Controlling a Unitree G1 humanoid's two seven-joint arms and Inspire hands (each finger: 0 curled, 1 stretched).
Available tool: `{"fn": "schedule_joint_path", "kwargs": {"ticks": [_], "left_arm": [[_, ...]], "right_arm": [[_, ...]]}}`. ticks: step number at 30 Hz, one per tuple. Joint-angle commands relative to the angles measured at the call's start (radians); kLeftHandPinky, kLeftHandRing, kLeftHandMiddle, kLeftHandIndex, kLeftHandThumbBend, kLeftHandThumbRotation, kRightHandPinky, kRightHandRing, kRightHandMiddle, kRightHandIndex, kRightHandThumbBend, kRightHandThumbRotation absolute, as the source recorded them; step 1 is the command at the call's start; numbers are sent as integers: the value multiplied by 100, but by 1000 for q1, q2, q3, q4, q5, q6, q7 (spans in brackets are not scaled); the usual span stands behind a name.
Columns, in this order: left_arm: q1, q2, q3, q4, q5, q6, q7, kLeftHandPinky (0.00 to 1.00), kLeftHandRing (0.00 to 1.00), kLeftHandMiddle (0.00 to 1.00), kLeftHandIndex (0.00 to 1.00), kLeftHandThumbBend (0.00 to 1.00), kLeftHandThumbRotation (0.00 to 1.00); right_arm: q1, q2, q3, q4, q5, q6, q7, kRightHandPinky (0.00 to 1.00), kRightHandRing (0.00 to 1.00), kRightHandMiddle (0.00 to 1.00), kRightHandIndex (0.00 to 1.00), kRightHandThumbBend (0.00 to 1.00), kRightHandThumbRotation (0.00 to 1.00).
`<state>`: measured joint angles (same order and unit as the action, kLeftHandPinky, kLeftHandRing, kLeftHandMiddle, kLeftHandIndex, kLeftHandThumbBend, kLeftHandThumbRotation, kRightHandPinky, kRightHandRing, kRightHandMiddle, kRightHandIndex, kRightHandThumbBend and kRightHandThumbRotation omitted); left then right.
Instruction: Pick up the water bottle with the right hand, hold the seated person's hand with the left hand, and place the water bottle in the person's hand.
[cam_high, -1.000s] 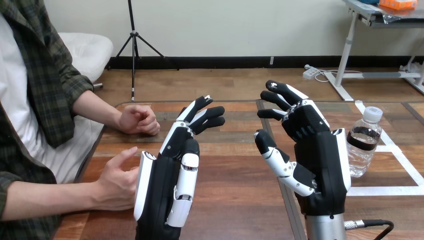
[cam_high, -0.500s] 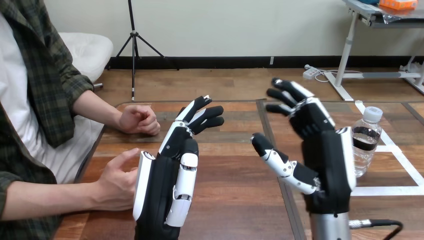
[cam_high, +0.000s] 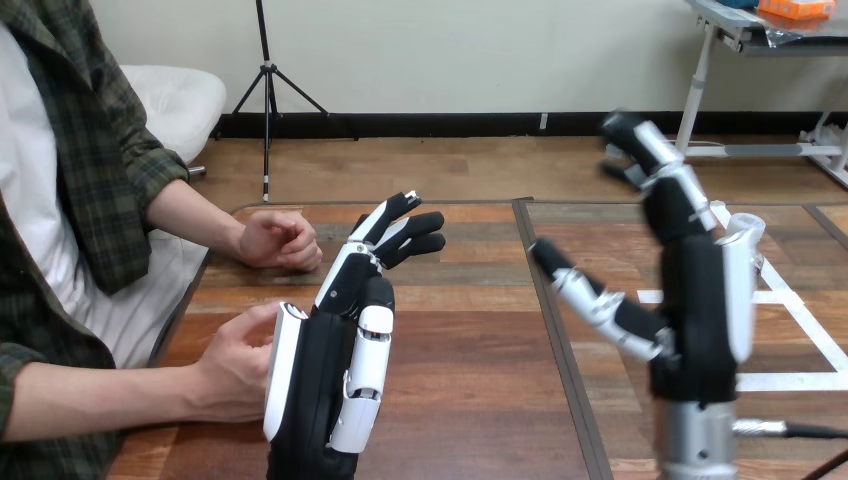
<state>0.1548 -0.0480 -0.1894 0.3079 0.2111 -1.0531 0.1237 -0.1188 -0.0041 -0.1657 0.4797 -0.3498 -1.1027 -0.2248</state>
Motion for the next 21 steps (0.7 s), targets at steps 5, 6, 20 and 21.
{"fn": "schedule_joint_path", "kwargs": {"ticks": [5,6,20,21], "left_arm": [[-54,-14,1,-4,9,-9,-4,100,75,79,85,0,100],[-54,-15,2,-3,9,-9,-3,100,75,79,85,0,100],[-54,-13,1,-2,-1,-12,-13,100,76,79,85,0,100],[-53,-13,2,-3,2,-10,-12,100,76,79,85,0,100]], "right_arm": [[-112,-45,-51,-17,-129,35,-162,86,91,91,87,70,21],[-117,-52,-53,-14,-139,41,-178,87,91,91,88,71,21],[-133,-123,-31,-11,-227,144,-328,94,97,96,94,76,32],[-133,-129,-33,-14,-245,163,-347,95,97,96,94,76,32]]}}
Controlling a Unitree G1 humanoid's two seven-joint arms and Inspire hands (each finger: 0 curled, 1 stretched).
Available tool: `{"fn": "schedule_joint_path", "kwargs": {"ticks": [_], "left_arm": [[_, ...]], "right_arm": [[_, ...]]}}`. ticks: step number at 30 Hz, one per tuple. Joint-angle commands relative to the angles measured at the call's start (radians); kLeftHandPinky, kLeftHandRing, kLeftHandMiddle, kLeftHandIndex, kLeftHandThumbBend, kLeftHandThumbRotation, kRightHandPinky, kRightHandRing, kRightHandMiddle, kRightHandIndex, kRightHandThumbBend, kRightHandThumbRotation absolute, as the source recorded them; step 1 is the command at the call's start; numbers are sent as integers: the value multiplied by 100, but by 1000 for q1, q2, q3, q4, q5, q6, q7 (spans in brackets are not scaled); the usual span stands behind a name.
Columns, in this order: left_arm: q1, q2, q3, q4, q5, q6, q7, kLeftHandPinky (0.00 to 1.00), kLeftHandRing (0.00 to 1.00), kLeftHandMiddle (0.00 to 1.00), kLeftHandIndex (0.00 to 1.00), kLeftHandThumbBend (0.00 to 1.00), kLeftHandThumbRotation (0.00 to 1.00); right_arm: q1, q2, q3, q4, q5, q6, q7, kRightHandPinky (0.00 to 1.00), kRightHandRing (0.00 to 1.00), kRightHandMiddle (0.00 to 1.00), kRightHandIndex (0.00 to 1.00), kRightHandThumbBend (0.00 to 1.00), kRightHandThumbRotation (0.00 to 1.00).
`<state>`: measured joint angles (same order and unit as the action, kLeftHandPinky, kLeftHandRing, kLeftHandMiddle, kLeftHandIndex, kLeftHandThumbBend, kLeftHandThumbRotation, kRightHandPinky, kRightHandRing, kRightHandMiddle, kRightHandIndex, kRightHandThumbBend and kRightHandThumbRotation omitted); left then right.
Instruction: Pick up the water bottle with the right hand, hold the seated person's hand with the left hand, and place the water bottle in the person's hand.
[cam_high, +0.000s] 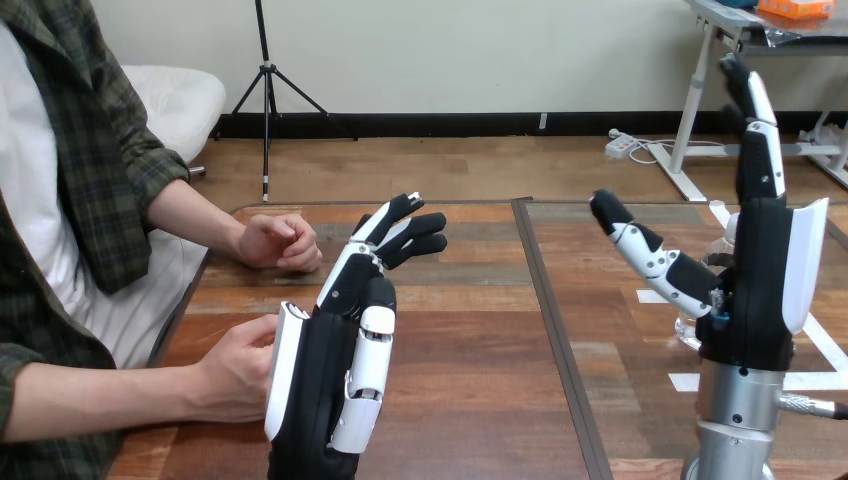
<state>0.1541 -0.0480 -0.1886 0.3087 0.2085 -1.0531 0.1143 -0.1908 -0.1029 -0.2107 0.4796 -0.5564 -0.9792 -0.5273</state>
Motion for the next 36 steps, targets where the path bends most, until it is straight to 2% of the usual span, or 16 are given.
{"fn": "schedule_joint_path", "kwargs": {"ticks": [1,5,8,11,14,18,20,23,28,36], "left_arm": [[-52,-14,2,-5,6,-9,-2,100,76,79,85,0,100],[-45,-13,3,-8,11,-11,-2,100,75,79,85,0,100],[-46,-11,4,-10,9,-5,-4,100,76,79,85,0,100],[-47,-10,3,-6,4,-9,-6,100,76,79,85,0,100],[-44,-14,7,-10,15,-5,0,100,75,79,85,0,100],[-39,-11,0,-14,3,-2,-9,100,76,79,85,0,100],[-38,-12,2,-11,8,-6,-7,100,76,79,85,0,100],[-45,-14,5,-7,11,-2,-5,100,76,79,85,0,100],[-40,-15,0,0,3,-13,-7,100,76,80,85,0,100],[-40,-19,5,6,21,-22,2,100,76,80,86,0,100]], "right_arm": [[-61,-34,13,-17,-51,53,-59,96,98,97,95,76,33],[-64,-52,25,-9,-47,70,-77,99,99,99,97,77,37],[-63,-63,28,-14,-77,107,-111,99,100,99,98,77,39],[-63,-71,34,-14,-72,124,-120,100,100,100,99,78,41],[-64,-85,40,-17,-104,157,-157,100,100,100,100,78,44],[-63,-97,48,-15,-96,193,-160,100,100,100,100,79,47],[-65,-107,55,-10,-107,200,-178,100,100,100,100,79,48],[-72,-117,62,6,-92,200,-185,100,100,100,100,80,50],[-77,-130,70,18,-66,227,-178,100,100,100,100,81,50],[-93,-153,80,48,-58,253,-188,100,100,100,100,81,52]]}}
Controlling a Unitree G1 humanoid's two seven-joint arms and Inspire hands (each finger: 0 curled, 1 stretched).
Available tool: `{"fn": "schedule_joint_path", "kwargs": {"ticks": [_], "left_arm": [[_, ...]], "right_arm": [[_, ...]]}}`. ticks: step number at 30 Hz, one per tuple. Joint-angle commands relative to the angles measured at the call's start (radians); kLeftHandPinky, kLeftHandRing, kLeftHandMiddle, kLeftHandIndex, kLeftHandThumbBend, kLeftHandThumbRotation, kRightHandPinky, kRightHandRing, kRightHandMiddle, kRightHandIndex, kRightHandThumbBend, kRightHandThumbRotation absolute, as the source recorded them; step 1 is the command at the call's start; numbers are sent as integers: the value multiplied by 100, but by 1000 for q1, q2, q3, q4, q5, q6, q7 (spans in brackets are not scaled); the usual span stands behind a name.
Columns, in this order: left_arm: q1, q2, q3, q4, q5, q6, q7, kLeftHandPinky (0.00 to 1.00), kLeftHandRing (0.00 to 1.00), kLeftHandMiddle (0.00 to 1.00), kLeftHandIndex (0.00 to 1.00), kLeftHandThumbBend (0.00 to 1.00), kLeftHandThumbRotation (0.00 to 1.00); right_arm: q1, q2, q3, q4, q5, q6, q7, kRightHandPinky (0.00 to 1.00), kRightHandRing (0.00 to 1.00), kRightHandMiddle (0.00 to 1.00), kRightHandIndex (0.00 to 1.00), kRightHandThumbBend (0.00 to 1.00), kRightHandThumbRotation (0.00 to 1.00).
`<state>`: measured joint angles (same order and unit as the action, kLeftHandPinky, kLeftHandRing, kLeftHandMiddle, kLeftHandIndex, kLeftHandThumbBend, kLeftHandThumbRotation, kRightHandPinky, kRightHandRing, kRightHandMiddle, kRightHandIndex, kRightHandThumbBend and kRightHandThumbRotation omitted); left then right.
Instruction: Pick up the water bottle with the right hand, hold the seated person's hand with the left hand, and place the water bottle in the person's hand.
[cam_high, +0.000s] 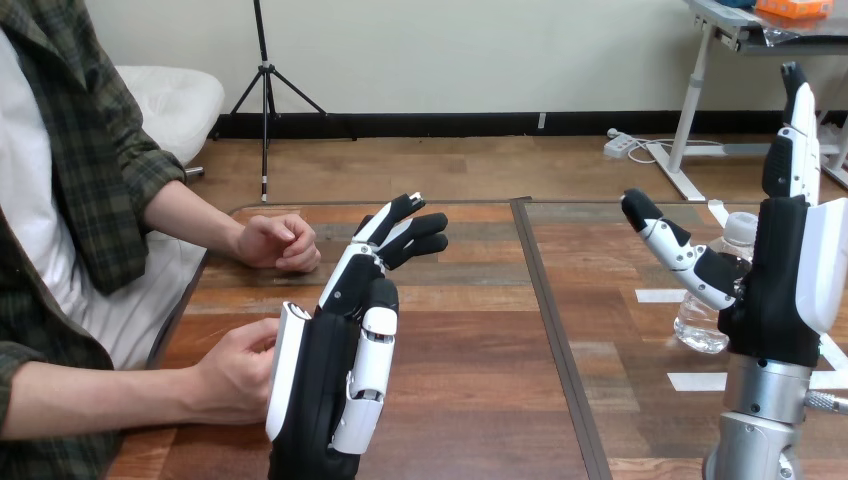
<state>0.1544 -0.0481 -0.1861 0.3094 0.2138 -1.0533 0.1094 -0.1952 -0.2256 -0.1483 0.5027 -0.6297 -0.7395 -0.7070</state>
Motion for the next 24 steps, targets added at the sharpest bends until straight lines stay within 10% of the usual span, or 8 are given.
{"fn": "schedule_joint_path", "kwargs": {"ticks": [1,24], "left_arm": [[-42,-19,3,7,19,-24,8,100,76,79,86,0,100],[-31,-20,-2,2,11,-6,7,100,76,79,86,0,100]], "right_arm": [[-92,-32,19,30,21,12,-8,100,100,100,100,82,52],[-165,-88,53,177,35,44,-70,100,100,100,100,88,56]]}}
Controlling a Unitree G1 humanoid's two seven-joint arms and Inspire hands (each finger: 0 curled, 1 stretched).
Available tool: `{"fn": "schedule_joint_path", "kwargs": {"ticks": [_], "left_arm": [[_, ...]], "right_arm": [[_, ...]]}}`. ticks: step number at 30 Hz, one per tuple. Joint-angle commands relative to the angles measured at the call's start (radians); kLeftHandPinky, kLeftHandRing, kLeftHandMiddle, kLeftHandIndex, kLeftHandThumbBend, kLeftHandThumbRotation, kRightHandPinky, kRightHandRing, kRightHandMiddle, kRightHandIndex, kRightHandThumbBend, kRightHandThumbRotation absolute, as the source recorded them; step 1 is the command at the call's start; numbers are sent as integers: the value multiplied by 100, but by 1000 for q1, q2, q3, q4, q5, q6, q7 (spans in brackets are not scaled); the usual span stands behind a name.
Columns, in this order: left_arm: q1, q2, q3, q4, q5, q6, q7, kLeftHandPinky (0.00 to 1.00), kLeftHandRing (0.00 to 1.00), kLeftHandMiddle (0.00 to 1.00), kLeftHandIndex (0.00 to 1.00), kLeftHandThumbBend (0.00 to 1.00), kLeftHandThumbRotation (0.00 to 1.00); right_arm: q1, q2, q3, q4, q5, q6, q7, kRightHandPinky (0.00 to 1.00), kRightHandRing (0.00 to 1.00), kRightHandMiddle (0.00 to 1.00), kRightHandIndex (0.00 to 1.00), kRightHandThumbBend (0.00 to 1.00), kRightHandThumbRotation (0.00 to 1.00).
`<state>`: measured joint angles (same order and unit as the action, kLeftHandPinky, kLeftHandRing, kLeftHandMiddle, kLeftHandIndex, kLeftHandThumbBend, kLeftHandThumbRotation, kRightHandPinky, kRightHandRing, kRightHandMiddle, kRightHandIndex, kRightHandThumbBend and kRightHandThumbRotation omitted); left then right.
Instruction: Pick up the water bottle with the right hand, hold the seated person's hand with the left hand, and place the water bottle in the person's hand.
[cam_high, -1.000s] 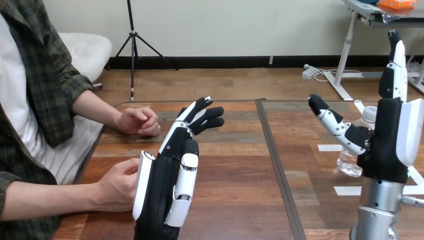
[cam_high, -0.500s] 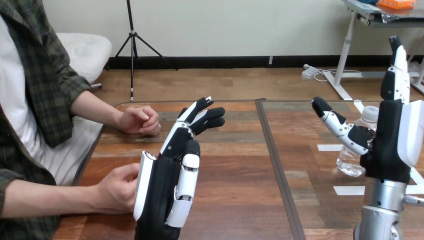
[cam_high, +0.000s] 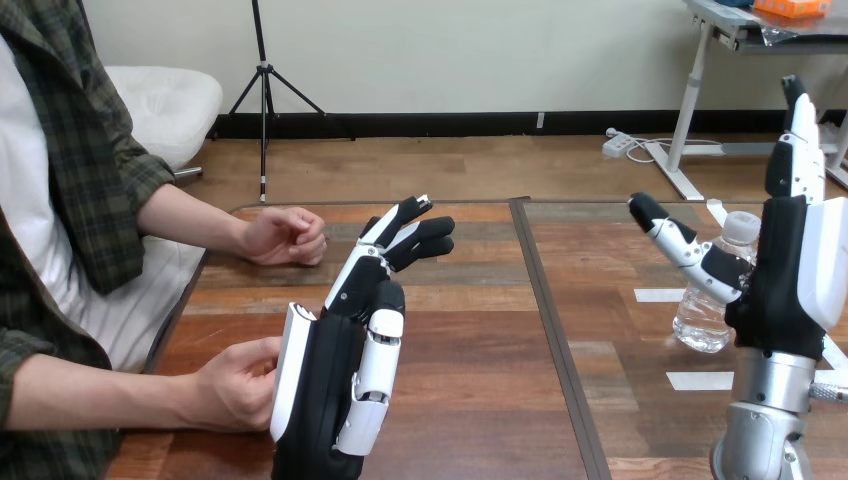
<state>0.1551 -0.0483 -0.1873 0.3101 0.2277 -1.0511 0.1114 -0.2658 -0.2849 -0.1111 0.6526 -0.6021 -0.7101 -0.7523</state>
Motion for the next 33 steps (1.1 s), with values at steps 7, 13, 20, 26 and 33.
{"fn": "schedule_joint_path", "kwargs": {"ticks": [7,13,20,26,33], "left_arm": [[-38,-18,3,3,-2,-8,6,99,76,79,86,0,100],[-42,-16,0,-3,-8,5,-1,99,75,78,85,0,100],[-52,-13,-4,6,-25,-7,-10,99,75,79,85,0,100],[-50,-15,-1,1,-24,3,-12,100,76,79,85,0,100],[-54,-13,2,17,-31,-15,-14,100,76,79,85,0,100]], "right_arm": [[-116,-34,21,66,24,23,-28,100,100,100,100,90,58],[-135,-36,22,106,60,25,-7,100,100,100,100,91,59],[-161,-39,24,160,101,23,10,100,100,100,100,92,59],[-188,-45,26,215,133,11,24,100,100,100,100,91,56],[-226,-55,24,300,172,0,41,100,100,100,100,91,54]]}}
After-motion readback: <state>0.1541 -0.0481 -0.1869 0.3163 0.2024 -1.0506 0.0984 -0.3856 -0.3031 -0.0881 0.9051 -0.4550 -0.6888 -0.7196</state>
